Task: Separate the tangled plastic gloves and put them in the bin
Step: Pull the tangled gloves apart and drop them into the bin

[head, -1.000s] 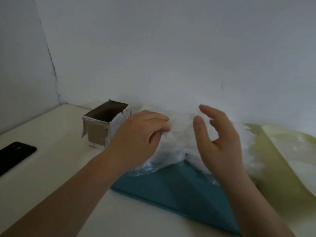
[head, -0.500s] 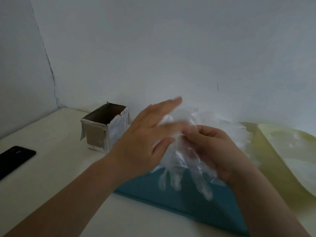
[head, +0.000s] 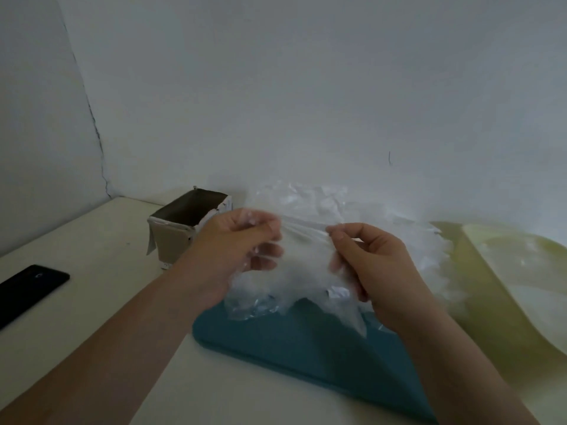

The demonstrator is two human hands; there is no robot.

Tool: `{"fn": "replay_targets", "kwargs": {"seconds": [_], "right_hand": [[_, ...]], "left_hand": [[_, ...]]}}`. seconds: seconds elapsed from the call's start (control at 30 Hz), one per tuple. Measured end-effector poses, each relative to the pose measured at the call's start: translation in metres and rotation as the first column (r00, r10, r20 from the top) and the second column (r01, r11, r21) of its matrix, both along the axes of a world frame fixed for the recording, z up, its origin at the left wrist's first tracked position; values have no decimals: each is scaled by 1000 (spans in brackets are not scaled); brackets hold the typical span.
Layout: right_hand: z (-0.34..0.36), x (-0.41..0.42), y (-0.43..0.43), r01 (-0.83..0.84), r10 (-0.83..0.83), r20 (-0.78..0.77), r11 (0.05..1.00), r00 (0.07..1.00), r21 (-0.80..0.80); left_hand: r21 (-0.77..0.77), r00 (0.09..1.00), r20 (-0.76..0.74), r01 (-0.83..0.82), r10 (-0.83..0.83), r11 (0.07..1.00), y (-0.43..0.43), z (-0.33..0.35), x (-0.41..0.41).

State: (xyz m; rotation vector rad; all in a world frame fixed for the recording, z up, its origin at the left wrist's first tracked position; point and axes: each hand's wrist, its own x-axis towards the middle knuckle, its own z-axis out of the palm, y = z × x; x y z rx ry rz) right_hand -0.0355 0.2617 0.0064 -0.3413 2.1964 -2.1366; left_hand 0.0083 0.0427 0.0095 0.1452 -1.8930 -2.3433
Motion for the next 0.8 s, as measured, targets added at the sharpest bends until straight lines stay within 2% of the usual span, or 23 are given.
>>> {"fn": "replay_targets", "kwargs": {"seconds": [0.13, 0.23, 0.27, 0.33, 0.4, 0.43, 0.47, 0.6, 0.73, 0.8], "right_hand": [[-6, -3, -2, 79, -66, -82, 981, 994, 176], [-5, 1, -4, 59, -53, -67, 995, 996, 83], [-5, 0, -4, 4, -4, -14, 999, 1000, 35], [-4, -2, -4, -231, 235, 105, 972, 966, -50], [-4, 0, -7, -466, 479, 136, 877, 867, -117], [-5, 2, -8, -516, 535, 116, 842, 837, -159], [-5, 4, -7, -504, 530, 119, 842, 840, -194], [-10, 2, -10, -224, 274, 198, 944, 941, -244], [-15, 2, -19, 39, 0, 207, 981, 978, -188], [-15, 1, -20, 112, -79, 186, 978, 979, -176]], "left_hand": [[95, 994, -1, -113, 113, 989, -16, 9, -1], [146, 999, -44, 18, -12, 989, -25, 18, 4], [167, 994, -54, 99, -91, 981, -26, 19, 8], [190, 970, -84, 242, -230, 952, -22, 19, 13], [138, 947, -110, 316, -303, 939, -16, 14, 13], [93, 944, -108, 320, -310, 943, -13, 11, 12], [36, 948, -96, 309, -304, 950, -9, 9, 11], [-179, 965, -43, 246, -258, 952, -6, 1, 7], [-337, 990, 21, 140, -141, 931, -19, -6, 1], [-402, 998, 35, 69, -60, 913, -29, -7, -2]]}}
